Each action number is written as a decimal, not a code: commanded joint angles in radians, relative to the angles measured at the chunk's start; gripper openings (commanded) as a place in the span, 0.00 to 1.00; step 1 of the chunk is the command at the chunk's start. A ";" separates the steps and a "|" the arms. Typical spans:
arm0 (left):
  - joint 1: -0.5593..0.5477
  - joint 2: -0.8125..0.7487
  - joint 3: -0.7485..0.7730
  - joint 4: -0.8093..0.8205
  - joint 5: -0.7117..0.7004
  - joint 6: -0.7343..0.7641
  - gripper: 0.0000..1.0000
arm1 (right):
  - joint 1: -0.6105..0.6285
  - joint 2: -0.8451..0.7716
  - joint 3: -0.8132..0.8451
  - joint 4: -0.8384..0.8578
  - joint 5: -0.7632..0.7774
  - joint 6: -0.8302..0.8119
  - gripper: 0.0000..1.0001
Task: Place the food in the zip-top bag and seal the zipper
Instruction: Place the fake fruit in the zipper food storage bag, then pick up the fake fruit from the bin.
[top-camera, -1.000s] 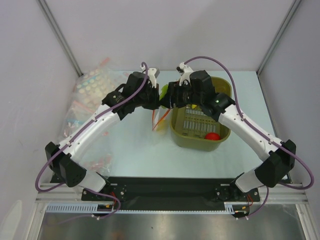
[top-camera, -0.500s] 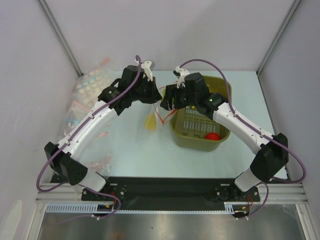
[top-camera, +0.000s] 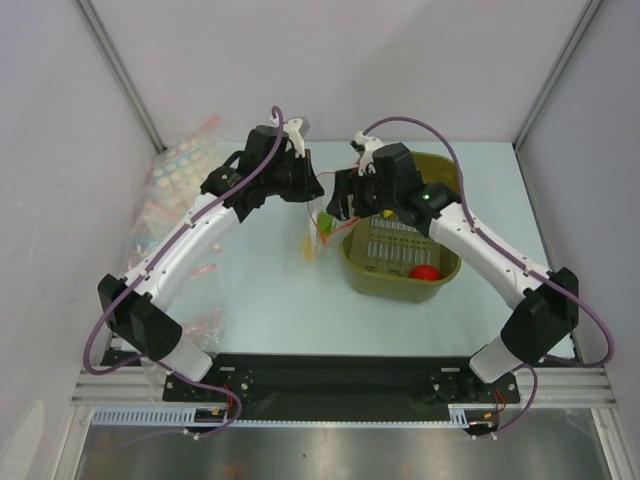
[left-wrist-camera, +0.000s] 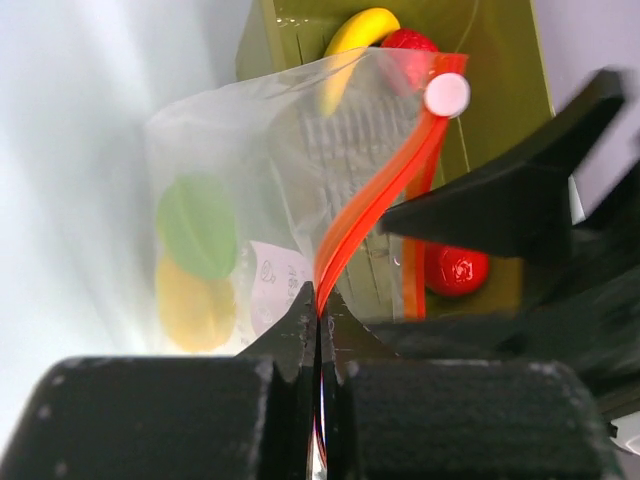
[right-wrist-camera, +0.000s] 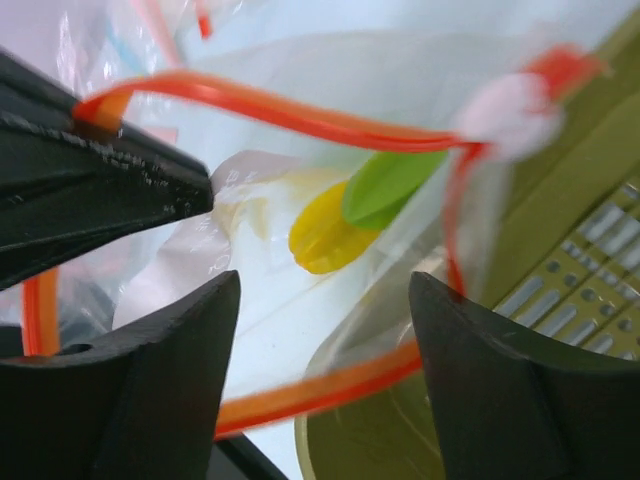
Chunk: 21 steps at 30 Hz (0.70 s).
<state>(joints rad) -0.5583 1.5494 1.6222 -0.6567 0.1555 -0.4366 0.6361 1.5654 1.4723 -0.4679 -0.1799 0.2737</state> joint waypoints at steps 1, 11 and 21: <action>0.006 0.000 0.039 0.025 -0.004 0.001 0.00 | -0.062 -0.091 0.045 0.011 0.030 0.001 0.72; 0.006 0.024 0.059 0.012 -0.013 -0.005 0.00 | -0.263 -0.150 -0.050 0.049 0.207 0.107 0.65; 0.006 0.035 0.010 0.028 0.006 -0.008 0.00 | -0.420 0.056 -0.032 -0.040 0.206 0.189 0.70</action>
<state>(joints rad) -0.5579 1.5841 1.6291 -0.6636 0.1429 -0.4366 0.2462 1.5921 1.4269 -0.4759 0.0189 0.4236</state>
